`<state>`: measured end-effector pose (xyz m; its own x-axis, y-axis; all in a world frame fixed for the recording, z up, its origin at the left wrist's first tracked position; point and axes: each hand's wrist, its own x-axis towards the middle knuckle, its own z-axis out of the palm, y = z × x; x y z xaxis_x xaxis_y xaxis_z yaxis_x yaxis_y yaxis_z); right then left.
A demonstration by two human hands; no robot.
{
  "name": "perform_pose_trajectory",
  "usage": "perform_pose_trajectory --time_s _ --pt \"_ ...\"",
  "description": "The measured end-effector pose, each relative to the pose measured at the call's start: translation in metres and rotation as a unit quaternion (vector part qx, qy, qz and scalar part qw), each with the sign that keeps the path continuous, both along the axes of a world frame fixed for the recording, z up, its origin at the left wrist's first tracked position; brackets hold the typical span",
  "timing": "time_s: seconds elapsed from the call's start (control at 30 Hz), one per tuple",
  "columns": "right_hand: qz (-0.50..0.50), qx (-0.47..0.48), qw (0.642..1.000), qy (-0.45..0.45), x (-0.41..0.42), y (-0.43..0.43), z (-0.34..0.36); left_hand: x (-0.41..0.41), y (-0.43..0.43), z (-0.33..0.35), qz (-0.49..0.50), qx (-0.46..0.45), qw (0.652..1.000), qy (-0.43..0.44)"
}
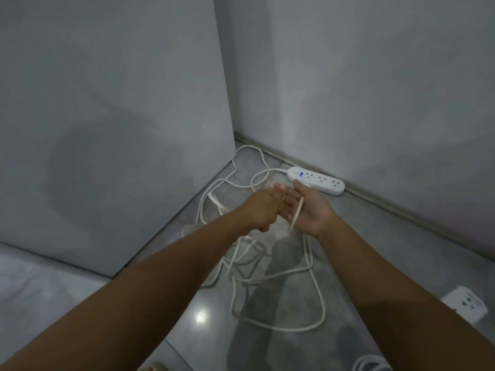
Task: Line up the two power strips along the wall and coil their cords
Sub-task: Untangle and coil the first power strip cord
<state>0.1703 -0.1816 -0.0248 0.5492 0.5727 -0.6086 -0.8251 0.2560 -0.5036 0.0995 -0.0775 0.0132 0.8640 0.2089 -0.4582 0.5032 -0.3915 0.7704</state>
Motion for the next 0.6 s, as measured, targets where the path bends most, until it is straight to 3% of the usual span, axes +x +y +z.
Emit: perform_pose_trajectory --time_s 0.13,0.17,0.23,0.3,0.47,0.6 --pt "-0.082 0.125 0.988 0.042 0.015 0.004 0.009 0.002 -0.010 -0.001 -0.018 -0.018 0.999 -0.046" --pt "-0.116 0.153 0.979 0.064 0.018 0.005 0.012 0.002 -0.014 0.000 -0.044 0.018 0.997 -0.060" --pt "-0.175 0.173 0.965 0.087 0.028 0.003 0.013 -0.003 -0.018 -0.004 -0.140 0.174 0.970 -0.095" --pt "-0.196 0.169 0.961 0.097 0.037 -0.004 0.011 -0.010 -0.012 -0.012 -0.171 0.263 0.941 -0.129" --pt "-0.143 0.153 0.972 0.101 0.046 -0.015 0.012 -0.023 0.019 -0.031 -0.170 0.355 0.899 -0.195" --pt "-0.093 0.058 0.991 0.071 0.051 -0.014 0.017 -0.019 0.040 -0.046 -0.172 0.499 0.838 -0.135"
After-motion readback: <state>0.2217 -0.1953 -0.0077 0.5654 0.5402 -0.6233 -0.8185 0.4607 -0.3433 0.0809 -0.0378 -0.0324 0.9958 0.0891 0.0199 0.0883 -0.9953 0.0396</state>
